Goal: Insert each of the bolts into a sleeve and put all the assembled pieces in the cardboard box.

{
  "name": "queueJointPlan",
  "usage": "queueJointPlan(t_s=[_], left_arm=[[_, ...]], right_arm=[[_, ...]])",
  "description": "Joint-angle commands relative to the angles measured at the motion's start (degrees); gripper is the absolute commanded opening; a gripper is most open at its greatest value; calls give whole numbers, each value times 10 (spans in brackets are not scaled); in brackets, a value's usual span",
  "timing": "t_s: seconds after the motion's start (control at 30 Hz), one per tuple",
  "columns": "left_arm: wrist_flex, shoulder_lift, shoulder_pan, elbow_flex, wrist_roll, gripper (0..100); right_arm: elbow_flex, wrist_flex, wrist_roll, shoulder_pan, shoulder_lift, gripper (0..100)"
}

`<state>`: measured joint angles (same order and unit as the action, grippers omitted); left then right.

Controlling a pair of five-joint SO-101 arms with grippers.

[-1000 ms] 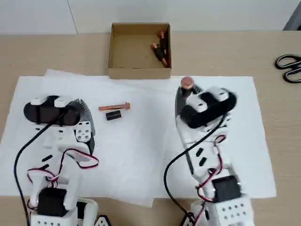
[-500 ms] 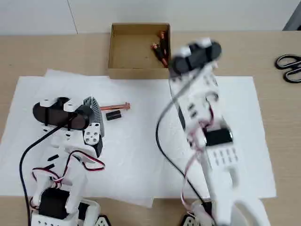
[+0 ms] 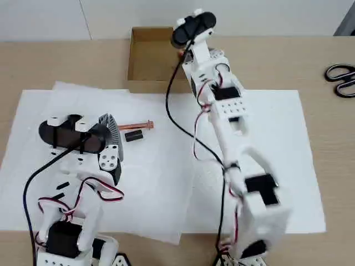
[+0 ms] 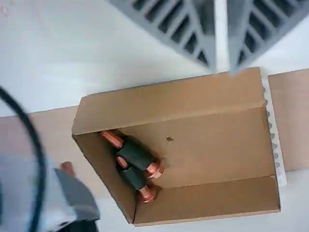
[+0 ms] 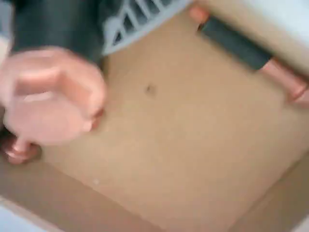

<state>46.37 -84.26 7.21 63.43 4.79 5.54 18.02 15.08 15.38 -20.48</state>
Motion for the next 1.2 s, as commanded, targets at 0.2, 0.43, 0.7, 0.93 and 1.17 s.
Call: queueJointPlan(t_s=[0.2,0.43,0.7,0.93,1.17], left_arm=[[-13,-4,4,-2,0,6],[-13,-4,4,-2,0,6],[-13,-4,2,-2,0,6],[-13,-4,1,-2,2,6],[-13,-4,3,-2,2,6]], right_arm=[[341,-20,7,-6,-250,5],[525,-15,8,-7,-425,6],[665,-15,8,1,-514,8],[679,16,9,10,-518,95],[681,76,8,7,-515,191]])
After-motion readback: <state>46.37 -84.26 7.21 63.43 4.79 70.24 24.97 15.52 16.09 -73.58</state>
